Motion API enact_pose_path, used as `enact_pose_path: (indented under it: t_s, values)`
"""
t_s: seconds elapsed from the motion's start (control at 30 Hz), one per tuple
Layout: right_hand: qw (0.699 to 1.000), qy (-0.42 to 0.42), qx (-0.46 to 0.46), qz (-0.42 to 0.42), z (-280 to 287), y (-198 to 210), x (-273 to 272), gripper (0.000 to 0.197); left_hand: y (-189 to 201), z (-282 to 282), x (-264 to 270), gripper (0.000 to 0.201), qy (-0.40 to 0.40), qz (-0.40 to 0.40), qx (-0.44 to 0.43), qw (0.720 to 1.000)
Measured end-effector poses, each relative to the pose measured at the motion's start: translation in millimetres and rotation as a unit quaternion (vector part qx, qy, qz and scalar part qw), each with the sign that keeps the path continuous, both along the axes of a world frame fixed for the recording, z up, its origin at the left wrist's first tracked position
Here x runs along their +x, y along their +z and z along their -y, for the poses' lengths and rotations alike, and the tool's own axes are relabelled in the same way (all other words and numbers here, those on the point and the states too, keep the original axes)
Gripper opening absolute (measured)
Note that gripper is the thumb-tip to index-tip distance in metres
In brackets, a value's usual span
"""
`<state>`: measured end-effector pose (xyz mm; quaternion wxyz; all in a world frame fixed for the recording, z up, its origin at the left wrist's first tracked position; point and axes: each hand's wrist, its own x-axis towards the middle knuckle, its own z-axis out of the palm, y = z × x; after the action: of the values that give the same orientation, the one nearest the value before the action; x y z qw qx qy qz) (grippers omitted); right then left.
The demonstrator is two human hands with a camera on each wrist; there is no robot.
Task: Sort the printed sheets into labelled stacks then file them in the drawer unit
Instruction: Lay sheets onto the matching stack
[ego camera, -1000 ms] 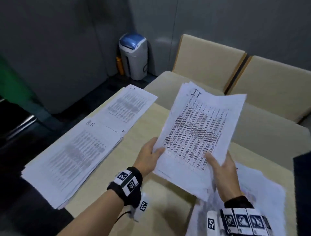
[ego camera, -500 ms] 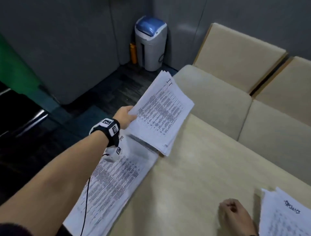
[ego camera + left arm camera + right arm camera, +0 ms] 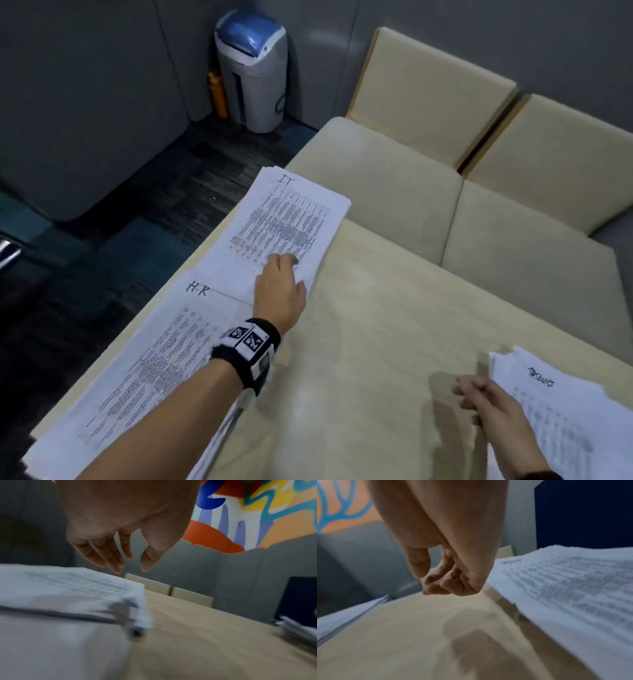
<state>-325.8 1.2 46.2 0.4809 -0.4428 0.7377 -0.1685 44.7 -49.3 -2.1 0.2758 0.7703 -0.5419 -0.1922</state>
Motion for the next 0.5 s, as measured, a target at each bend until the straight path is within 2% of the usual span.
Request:
enact_pose_path:
  t_s: [0.03,0.1,0.27,0.37,0.43,0.5]
  values:
    - [0.998,-0.049,-0.034,0.014,3,-6,-4,0.012,-2,-4,-23,0.036,-0.024,-0.029,0.013,0.999]
    - [0.994,-0.084,-0.067,0.014,-8,11,-35,0.012,-5,-12,-70,0.030,-0.088,-0.069,0.029,0.993]
    - [0.984,-0.144,-0.085,-0.069,-38,-4,-134,0.004,-8,-41,-187,0.021,-0.226,-0.074,0.055,0.970]
    - [0.974,-0.163,-0.065,-0.141,-57,-16,-190,0.008,-5,-55,-249,0.020,-0.244,-0.094,0.082,0.962]
    - [0.967,-0.160,-0.042,-0.193,-63,-22,-217,0.026,-3,-64,-284,0.025,-0.231,-0.111,0.115,0.960]
    - [0.970,-0.144,-0.025,-0.193,-65,-26,-233,0.042,-2,-72,-313,0.030,-0.205,-0.109,0.143,0.962]
